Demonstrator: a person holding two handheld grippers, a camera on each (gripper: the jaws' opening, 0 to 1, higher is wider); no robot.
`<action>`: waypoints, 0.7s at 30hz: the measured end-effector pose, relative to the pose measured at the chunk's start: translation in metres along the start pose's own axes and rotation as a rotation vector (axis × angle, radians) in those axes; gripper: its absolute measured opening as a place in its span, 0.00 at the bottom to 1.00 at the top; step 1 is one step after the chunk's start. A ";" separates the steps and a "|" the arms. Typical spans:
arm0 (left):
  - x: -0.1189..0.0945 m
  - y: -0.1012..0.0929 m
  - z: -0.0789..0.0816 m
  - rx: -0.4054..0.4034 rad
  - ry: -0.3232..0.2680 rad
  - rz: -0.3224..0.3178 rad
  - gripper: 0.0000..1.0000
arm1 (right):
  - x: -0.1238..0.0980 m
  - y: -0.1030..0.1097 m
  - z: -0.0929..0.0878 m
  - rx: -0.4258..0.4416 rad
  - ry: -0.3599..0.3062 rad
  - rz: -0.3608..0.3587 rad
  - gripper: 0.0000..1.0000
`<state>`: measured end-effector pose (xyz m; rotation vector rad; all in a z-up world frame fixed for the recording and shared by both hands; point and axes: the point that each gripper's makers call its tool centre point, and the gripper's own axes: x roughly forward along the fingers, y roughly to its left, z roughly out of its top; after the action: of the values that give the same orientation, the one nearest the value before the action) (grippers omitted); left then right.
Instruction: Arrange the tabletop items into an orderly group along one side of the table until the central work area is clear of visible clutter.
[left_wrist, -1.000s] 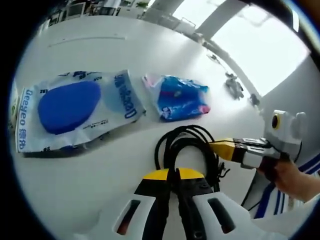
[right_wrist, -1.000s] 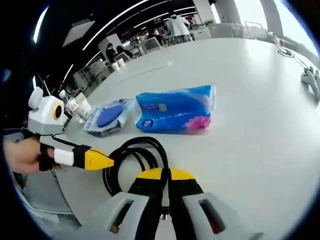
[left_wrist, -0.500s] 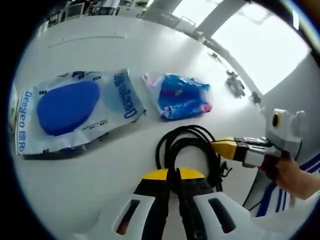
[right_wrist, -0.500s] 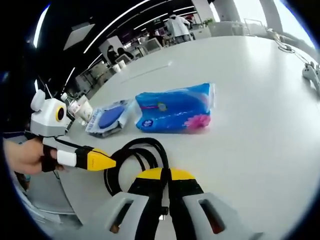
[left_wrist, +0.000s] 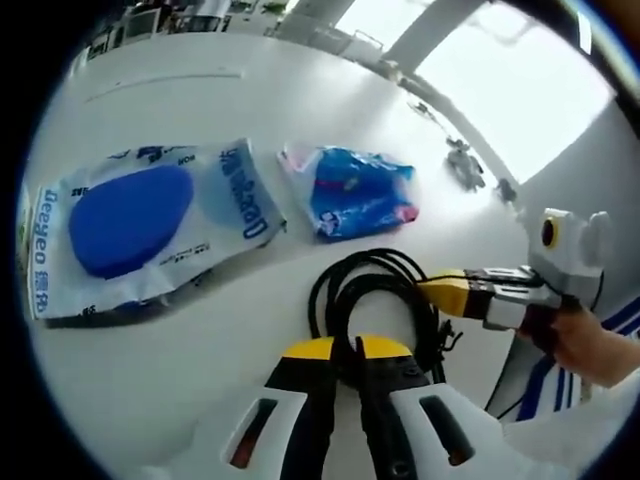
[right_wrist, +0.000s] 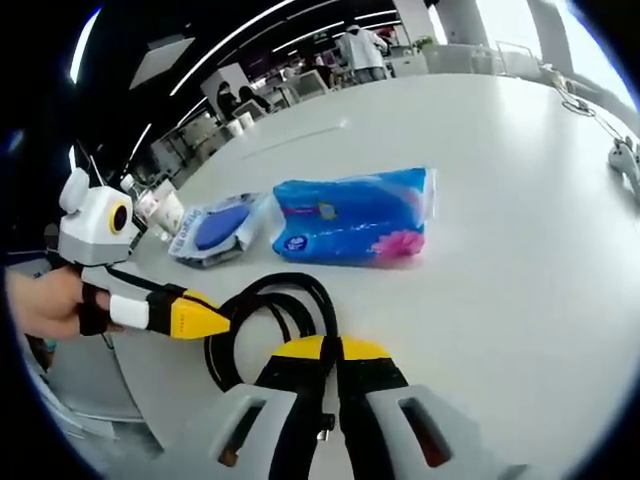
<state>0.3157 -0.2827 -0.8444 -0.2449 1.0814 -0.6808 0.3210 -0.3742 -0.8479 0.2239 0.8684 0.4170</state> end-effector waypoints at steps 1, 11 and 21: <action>0.000 -0.001 0.000 0.001 -0.004 -0.004 0.06 | 0.000 0.000 0.000 -0.004 0.001 0.001 0.00; -0.006 -0.014 0.006 0.018 -0.050 -0.029 0.32 | -0.007 0.002 0.003 -0.018 -0.025 0.023 0.13; -0.026 -0.028 0.010 0.116 -0.115 -0.056 0.56 | -0.017 0.022 0.024 -0.043 -0.121 0.090 0.56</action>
<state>0.3062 -0.2900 -0.8069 -0.2128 0.9247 -0.7678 0.3240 -0.3623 -0.8129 0.2466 0.7320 0.5010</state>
